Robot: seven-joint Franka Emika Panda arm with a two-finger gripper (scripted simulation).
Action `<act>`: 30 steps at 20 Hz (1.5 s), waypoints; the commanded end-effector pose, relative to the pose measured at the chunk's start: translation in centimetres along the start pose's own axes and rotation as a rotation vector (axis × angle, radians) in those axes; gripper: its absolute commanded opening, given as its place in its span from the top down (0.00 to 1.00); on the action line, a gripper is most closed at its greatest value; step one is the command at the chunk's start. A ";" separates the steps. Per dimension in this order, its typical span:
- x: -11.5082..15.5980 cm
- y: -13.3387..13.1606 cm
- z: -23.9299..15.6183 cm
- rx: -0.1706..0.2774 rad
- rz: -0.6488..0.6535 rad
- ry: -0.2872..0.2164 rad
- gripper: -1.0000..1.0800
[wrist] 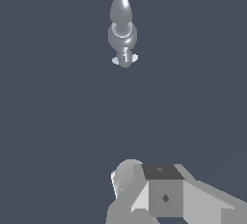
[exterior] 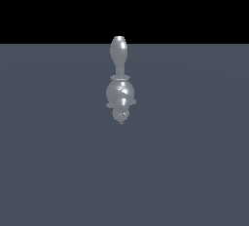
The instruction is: Turn on the faucet by rotating a designated handle.
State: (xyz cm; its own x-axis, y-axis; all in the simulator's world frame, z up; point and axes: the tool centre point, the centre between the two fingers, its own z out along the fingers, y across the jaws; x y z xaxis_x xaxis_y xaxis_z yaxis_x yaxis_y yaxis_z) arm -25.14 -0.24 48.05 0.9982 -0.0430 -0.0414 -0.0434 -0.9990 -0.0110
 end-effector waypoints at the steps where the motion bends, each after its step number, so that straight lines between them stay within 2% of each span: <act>1: -0.2 0.1 2.3 -0.003 0.022 -0.068 0.66; 2: 0.7 0.4 3.9 0.006 0.005 -0.099 0.61; 3: 1.2 -0.5 6.4 -0.017 0.026 -0.131 0.60; 4: 2.0 -2.0 8.4 -0.032 -0.050 -0.145 0.54; 5: 2.4 -1.3 10.8 -0.042 -0.044 -0.173 0.61; 6: 2.5 -1.3 12.9 -0.084 -0.042 -0.206 0.64; 7: 3.7 1.1 13.7 -0.071 0.030 -0.203 0.67; 8: 3.5 0.6 16.3 -0.046 0.024 -0.239 0.78; 9: 4.3 1.1 17.5 -0.078 0.045 -0.236 0.71; 10: 4.7 1.8 19.0 -0.097 0.082 -0.245 0.73; 11: 5.8 0.8 19.7 -0.123 0.064 -0.232 0.73; 12: 6.4 0.3 21.1 -0.127 0.070 -0.233 0.78; 13: 7.3 0.3 22.1 -0.079 0.135 -0.231 0.74; 14: 9.0 1.9 22.4 -0.041 0.225 -0.208 0.68; 15: 9.0 2.0 22.4 -0.040 0.226 -0.207 0.68; 16: 8.2 0.5 24.9 -0.092 0.145 -0.235 0.62; 17: 8.2 0.5 24.9 -0.093 0.145 -0.235 0.62; 18: 9.8 -0.9 25.1 -0.095 0.150 -0.204 0.59; 19: 12.0 2.7 24.9 -0.103 0.217 -0.173 0.47; 20: 9.6 0.8 28.8 -0.126 0.173 -0.233 0.56; 21: 13.3 4.5 28.0 -0.126 0.260 -0.181 0.71; 22: 12.9 5.2 27.4 -0.126 0.284 -0.166 0.71; 23: 14.6 3.7 27.7 -0.122 0.276 -0.130 0.35; 24: 12.2 -0.1 31.2 -0.067 0.318 -0.203 0.17; 25: 12.2 -0.1 31.3 -0.067 0.319 -0.204 0.17; 26: 10.4 6.5 32.4 -0.105 0.406 -0.234 0.58; 27: 10.6 7.7 33.0 -0.122 0.444 -0.248 0.58; 28: 10.9 5.3 34.7 -0.057 0.489 -0.244 0.86; 29: 15.7 -1.9 34.9 -0.045 0.398 -0.204 0.18; 30: 15.0 -4.7 33.6 -0.035 0.321 -0.169 0.18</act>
State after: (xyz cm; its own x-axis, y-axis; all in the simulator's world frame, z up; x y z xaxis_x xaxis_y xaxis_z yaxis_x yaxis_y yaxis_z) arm -15.60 -3.48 14.58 0.8572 -0.4470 -0.2557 -0.4305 -0.8945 0.1208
